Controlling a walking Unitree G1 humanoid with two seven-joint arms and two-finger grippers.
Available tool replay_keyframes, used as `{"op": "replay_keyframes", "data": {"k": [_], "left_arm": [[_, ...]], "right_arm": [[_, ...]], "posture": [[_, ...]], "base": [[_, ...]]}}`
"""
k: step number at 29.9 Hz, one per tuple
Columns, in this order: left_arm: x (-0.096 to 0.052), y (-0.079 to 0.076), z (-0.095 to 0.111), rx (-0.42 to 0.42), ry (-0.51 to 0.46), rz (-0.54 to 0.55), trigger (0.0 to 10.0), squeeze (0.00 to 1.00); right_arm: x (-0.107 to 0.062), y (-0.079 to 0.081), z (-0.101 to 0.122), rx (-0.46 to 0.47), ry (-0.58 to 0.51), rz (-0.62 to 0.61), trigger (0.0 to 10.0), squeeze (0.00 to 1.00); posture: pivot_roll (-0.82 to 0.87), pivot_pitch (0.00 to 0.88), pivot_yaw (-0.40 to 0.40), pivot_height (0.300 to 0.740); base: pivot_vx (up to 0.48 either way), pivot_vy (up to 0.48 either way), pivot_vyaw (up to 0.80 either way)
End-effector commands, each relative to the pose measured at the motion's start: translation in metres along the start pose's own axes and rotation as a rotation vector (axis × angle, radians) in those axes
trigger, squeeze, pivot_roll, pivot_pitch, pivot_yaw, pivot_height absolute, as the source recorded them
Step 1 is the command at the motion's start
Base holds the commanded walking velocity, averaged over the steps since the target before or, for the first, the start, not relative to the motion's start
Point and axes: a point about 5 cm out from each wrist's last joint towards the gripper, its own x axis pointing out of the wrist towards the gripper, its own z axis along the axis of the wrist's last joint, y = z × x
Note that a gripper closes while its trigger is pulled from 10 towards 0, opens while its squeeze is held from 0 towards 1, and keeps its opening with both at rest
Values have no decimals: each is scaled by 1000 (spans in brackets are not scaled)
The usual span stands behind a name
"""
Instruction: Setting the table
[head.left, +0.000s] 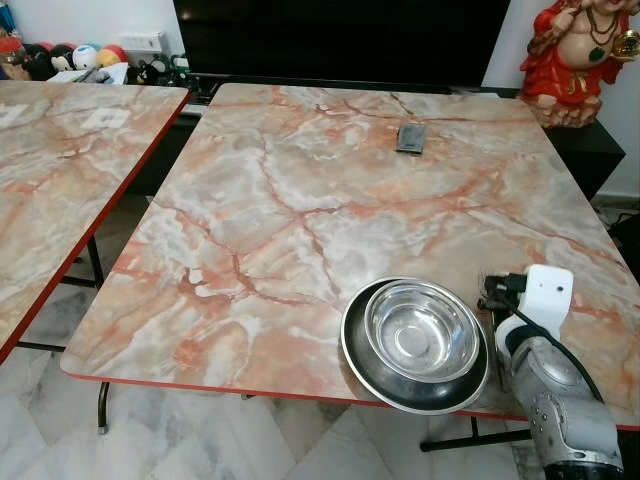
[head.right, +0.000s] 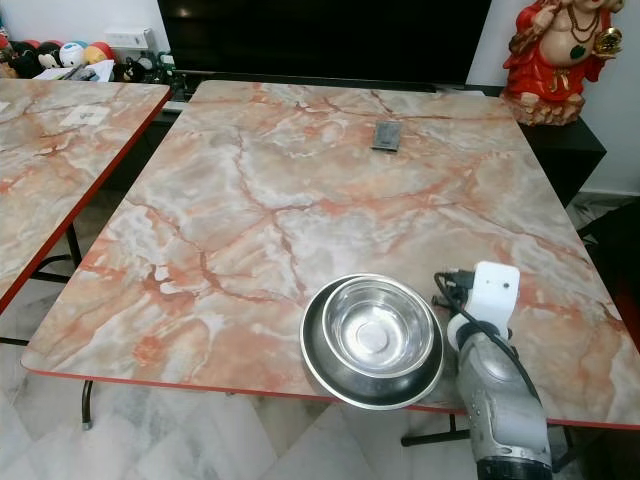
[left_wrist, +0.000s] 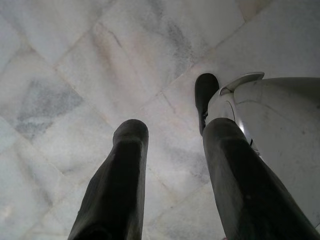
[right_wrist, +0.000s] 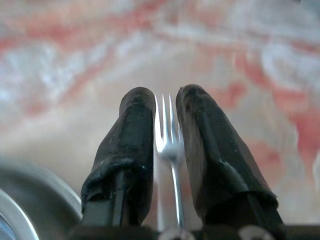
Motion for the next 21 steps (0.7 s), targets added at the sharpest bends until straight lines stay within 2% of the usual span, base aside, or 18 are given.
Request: {"op": "replay_keyframes", "data": {"k": [1,6,9,16,18,21], "left_arm": [[-4,4,-12,-10,41,10,10000,0],[-4,4,-12,-15,37,13,10000,0],[-4,4,-12,-14,37,14,10000,0],[-4,5,-12,-15,41,18,10000,0],[-4,5,-12,-17,41,20,10000,0],[-4,5,-11,-19,39,21,10000,0]], "right_arm": [[-2,0,10,8,-69,-3,10000,0],[-2,1,20,10,-147,-18,10000,0],[2,10,33,-3,-223,25,10000,0],[5,24,36,2,-258,69,10000,0],[6,26,37,-3,-284,57,10000,0],[7,25,36,41,-292,31,10000,0]], "posture": [[32,167,-15,740],[31,162,-14,740],[29,153,-14,740],[35,133,-13,740],[39,122,-11,740],[45,105,-8,740]], "base": [[0,0,0],[0,0,0],[0,0,0],[0,0,0],[0,0,0],[0,0,0]]}}
